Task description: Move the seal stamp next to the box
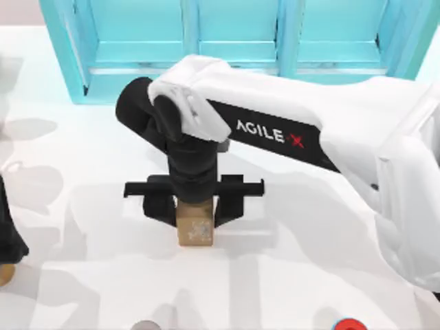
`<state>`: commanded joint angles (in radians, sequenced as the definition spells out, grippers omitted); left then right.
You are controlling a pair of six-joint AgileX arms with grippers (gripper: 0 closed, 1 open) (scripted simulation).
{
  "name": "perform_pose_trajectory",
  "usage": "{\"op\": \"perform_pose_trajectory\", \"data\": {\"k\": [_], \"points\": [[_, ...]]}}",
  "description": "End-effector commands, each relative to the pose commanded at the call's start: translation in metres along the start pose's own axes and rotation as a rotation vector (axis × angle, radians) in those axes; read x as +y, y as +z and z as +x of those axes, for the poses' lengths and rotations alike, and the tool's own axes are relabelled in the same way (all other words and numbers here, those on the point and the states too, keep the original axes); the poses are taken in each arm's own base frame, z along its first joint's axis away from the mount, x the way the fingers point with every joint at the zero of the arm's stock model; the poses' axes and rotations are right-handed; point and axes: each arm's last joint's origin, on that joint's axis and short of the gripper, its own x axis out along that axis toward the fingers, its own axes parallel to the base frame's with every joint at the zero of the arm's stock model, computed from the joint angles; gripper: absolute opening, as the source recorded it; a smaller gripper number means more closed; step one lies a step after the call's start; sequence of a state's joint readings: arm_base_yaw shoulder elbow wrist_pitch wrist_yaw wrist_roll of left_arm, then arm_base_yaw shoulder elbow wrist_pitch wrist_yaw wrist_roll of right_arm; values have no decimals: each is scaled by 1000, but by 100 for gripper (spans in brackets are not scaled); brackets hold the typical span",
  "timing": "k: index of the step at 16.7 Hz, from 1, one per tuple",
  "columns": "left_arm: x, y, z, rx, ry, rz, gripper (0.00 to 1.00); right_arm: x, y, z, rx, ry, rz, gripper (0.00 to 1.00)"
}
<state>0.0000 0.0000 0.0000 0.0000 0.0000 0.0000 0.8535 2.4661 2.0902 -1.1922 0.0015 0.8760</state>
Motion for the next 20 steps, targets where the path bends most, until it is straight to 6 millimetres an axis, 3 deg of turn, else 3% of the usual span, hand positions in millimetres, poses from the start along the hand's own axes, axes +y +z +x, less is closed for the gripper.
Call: {"op": "perform_pose_trajectory", "data": {"k": [10,16,20], "points": [[0,0,0,0,0,0,100,-1,1,-1,0,0,6,0],[0,0,0,0,0,0,100,-1,2,-45,0,1,7,0],[0,0,0,0,0,0,100,-1,1,-50,1,0,5,0]]}}
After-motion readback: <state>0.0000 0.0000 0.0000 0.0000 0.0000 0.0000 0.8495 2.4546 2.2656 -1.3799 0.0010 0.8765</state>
